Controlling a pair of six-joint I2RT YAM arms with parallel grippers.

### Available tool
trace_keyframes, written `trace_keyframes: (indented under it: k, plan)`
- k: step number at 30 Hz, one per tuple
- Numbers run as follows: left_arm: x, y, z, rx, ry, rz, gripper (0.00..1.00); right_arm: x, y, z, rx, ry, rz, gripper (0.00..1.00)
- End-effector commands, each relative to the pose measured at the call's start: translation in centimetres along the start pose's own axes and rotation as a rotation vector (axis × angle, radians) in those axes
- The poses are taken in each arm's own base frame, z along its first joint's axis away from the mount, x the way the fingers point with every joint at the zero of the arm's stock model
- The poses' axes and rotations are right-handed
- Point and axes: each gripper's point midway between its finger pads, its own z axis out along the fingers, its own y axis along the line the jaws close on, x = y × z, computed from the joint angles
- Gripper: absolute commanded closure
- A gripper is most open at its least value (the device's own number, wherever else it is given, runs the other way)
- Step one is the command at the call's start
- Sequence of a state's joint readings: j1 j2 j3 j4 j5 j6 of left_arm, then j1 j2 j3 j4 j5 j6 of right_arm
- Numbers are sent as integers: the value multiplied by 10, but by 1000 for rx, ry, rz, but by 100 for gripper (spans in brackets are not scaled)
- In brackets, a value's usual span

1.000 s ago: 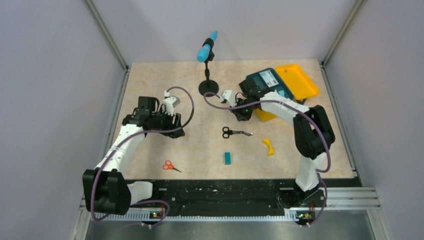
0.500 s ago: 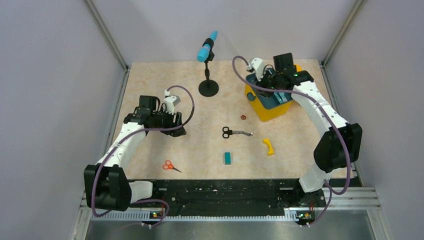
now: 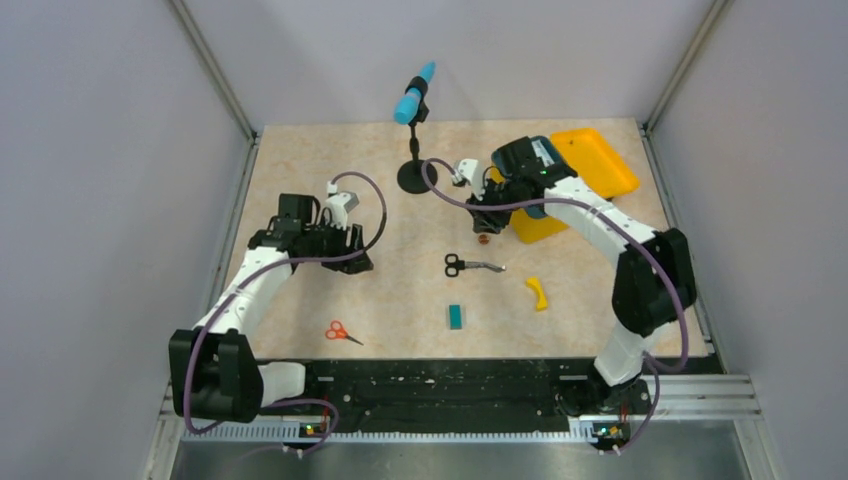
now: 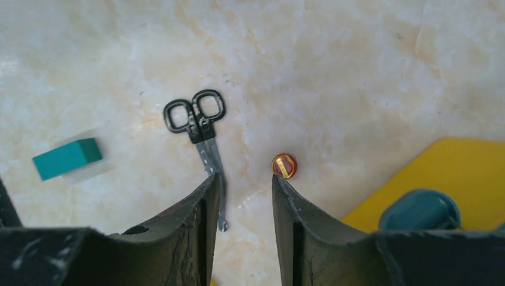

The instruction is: Organize the medicine kit

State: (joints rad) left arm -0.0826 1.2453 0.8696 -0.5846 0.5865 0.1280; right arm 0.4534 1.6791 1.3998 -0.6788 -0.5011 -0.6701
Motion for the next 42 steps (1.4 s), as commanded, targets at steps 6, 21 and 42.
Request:
trace_keyframes:
  k: [6,21,42]
  plan:
    - [-9,3,-10,-16,-95,-5,38,41,-66,66,213,154,245,54]
    - [-16,13,-14,-31,-116,-30,38,95,-55,88,172,325,281,60]
    - [-18,14,-12,-28,-109,-21,38,118,-25,68,113,425,317,59]
